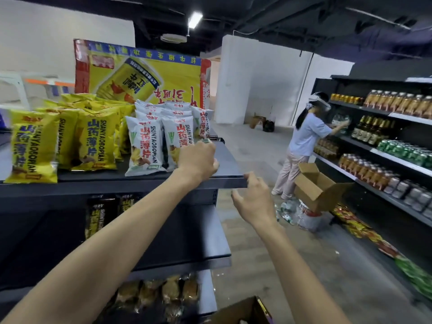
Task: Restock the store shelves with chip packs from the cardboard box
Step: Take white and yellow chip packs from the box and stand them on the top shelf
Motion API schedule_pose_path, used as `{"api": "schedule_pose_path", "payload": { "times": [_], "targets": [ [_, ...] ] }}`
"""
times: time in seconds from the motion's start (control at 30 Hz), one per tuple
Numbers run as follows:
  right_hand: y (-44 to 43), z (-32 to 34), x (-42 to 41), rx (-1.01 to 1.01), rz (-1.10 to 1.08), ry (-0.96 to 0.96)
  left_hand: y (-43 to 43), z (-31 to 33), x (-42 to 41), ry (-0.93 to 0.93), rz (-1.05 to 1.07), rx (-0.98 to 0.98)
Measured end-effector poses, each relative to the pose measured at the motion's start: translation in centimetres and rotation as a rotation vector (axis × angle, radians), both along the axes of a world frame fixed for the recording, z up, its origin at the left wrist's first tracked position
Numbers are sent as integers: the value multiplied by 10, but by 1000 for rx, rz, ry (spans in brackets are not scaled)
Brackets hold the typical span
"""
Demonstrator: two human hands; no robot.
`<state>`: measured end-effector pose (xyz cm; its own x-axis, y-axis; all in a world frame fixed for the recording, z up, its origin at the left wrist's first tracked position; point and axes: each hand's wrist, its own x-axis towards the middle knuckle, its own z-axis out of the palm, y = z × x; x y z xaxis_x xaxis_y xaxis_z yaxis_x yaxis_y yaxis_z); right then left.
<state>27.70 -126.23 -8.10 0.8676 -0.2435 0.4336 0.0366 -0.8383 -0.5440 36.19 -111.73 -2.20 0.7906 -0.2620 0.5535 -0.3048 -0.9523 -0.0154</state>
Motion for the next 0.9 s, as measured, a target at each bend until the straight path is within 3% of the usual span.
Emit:
{"api": "schedule_pose_path", "payload": {
  "times": [0.23, 0.43, 0.7, 0.9],
  "targets": [
    [-14, -16, -26, -26, -38, 64, -8, -46, -49, 16, -129, 12],
    [-36, -68, -37, -34, -70, 166, -18, -149, -79, 253, -139, 40],
    [-91, -239, -57, 35, 0, 598, -57, -318, -120, 726, -56, 11],
    [-142, -371, -77, 24, 56, 973, -80, -443, -150, 1130, 141, -14]
  ]
}}
